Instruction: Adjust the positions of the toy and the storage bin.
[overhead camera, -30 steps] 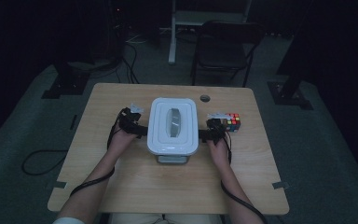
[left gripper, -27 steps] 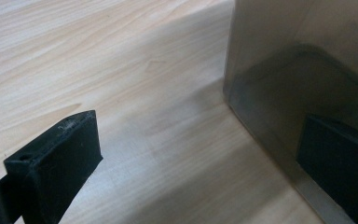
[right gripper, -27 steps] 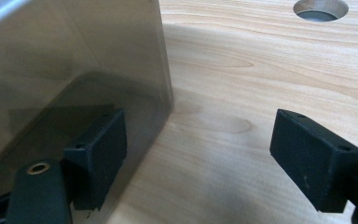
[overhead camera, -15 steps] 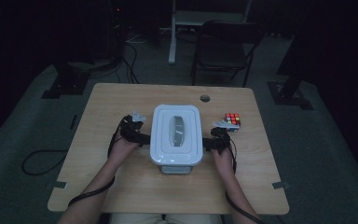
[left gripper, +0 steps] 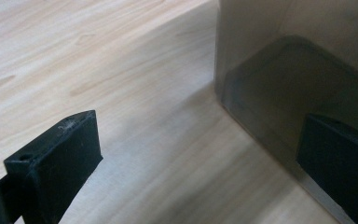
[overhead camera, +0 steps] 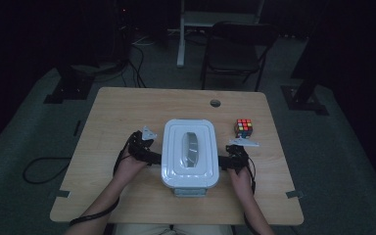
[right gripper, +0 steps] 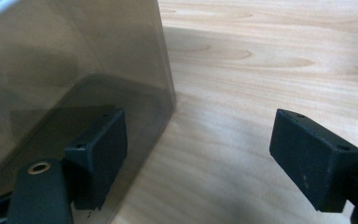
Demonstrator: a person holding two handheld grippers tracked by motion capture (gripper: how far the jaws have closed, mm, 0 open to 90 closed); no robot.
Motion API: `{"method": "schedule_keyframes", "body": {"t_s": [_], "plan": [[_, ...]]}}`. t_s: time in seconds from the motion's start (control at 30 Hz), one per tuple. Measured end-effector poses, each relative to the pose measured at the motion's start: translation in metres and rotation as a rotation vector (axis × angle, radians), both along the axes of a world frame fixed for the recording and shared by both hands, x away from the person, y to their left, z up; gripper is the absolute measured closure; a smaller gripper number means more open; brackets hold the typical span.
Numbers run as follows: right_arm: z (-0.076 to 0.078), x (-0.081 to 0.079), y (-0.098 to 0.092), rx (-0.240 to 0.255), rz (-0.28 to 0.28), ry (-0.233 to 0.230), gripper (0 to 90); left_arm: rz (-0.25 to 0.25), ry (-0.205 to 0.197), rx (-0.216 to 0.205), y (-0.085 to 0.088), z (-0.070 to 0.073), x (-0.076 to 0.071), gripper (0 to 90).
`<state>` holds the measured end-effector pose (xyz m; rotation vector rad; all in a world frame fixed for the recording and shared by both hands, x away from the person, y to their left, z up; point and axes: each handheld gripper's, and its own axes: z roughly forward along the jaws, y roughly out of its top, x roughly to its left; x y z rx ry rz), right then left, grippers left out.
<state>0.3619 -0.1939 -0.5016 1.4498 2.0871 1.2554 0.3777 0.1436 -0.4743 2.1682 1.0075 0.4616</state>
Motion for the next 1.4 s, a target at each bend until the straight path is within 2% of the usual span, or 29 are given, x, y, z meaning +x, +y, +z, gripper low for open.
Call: {"method": "schedule_keyframes", "body": {"t_s": [0.1, 0.13, 0.3, 0.33, 0.43, 0.47, 0.5, 0.53, 0.57, 0.6, 0.63, 0.73, 0.77, 0.83, 0.87, 0.93, 0.97, 1.0, 1.07, 1.1, 1.13, 1.17, 1.2, 1.23, 1.33, 1.37, 1.4], "plan": [[-0.001, -0.005, -0.002, 0.010, 0.004, 0.001, 18.9, -0.010, -0.007, 0.000, 0.000, 0.000, -0.006, 0.6], [-0.002, -0.009, -0.004, 0.018, 0.004, 0.002, 18.8, -0.019, 0.002, -0.015, 0.000, -0.001, -0.010, 0.6], [-0.002, -0.019, -0.006, 0.015, 0.005, 0.001, 18.9, -0.030, -0.004, -0.015, -0.002, -0.001, -0.019, 0.6], [-0.001, -0.024, -0.008, 0.014, 0.005, 0.005, 18.8, -0.033, 0.003, -0.030, -0.002, -0.001, -0.021, 0.6], [-0.002, -0.026, -0.009, 0.024, 0.005, 0.012, 18.8, -0.034, -0.006, -0.034, -0.001, -0.002, -0.023, 0.6], [-0.002, -0.028, -0.010, 0.026, 0.001, 0.017, 17.9, -0.037, 0.004, -0.055, 0.001, -0.004, -0.024, 0.6], [-0.002, -0.028, -0.010, 0.026, 0.001, 0.017, 17.9, -0.037, 0.004, -0.055, 0.001, -0.004, -0.024, 0.6], [-0.001, -0.029, -0.011, 0.010, 0.000, 0.008, 12.7, -0.050, 0.015, -0.078, 0.004, -0.007, -0.024, 0.5], [-0.001, -0.029, -0.011, 0.010, 0.000, 0.008, 12.7, -0.050, 0.015, -0.078, 0.004, -0.007, -0.024, 0.5], [0.000, -0.029, -0.013, -0.024, -0.008, 0.000, 12.9, -0.066, 0.031, -0.074, 0.008, -0.013, -0.024, 0.6], [0.001, -0.028, -0.014, -0.034, -0.022, -0.010, 13.2, -0.073, 0.041, -0.065, 0.009, -0.015, -0.023, 0.6], [0.006, -0.023, -0.023, -0.029, -0.066, -0.051, 13.2, -0.078, 0.042, -0.066, 0.013, -0.018, -0.024, 0.6], [0.006, -0.023, -0.023, -0.029, -0.066, -0.051, 13.2, -0.078, 0.040, -0.058, 0.016, -0.020, -0.023, 0.6], [0.010, -0.011, -0.038, -0.041, -0.127, -0.091, 13.2, -0.068, 0.023, -0.053, 0.022, -0.022, -0.023, 0.6], [0.011, -0.007, -0.042, -0.053, -0.156, -0.103, 13.2, -0.062, 0.024, -0.064, 0.029, -0.024, -0.022, 0.6], [0.012, -0.003, -0.046, -0.053, -0.176, -0.106, 13.2, -0.062, 0.024, -0.064, 0.029, -0.024, -0.022, 0.6], [0.016, 0.008, -0.056, -0.027, -0.223, -0.108, 13.2, -0.047, 0.028, -0.074, 0.043, -0.025, -0.022, 0.6], [0.017, 0.014, -0.059, -0.016, -0.235, -0.099, 13.2, -0.047, 0.028, -0.074, 0.043, -0.025, -0.022, 0.6], [0.017, 0.019, -0.061, -0.014, -0.235, -0.095, 12.3, -0.035, 0.037, -0.076, 0.052, -0.026, -0.023, 0.6], [0.017, 0.030, -0.062, -0.057, -0.242, -0.097, 12.0, -0.032, 0.040, -0.077, 0.055, -0.026, -0.024, 0.6], [0.017, 0.030, -0.062, -0.057, -0.242, -0.097, 12.0, -0.028, 0.046, -0.078, 0.059, -0.027, -0.025, 0.6], [0.014, 0.042, -0.064, -0.073, -0.240, -0.077, 11.6, -0.022, 0.052, -0.076, 0.063, -0.027, -0.026, 0.6], [0.014, 0.042, -0.064, -0.073, -0.240, -0.077, 11.6, -0.018, 0.058, -0.077, 0.066, -0.028, -0.027, 0.6], [0.012, 0.054, -0.066, -0.083, -0.257, -0.063, 11.6, -0.011, 0.066, -0.073, 0.069, -0.029, -0.028, 0.6], [0.008, 0.070, -0.069, -0.101, -0.279, -0.040, 11.2, 0.013, 0.084, -0.066, 0.078, -0.033, -0.031, 0.6], [0.008, 0.070, -0.069, -0.101, -0.279, -0.040, 11.2, 0.016, 0.085, -0.066, 0.081, -0.034, -0.032, 0.6], [0.006, 0.079, -0.072, -0.094, -0.283, -0.017, 11.2, 0.025, 0.082, -0.069, 0.084, -0.035, -0.033, 0.6]]}}
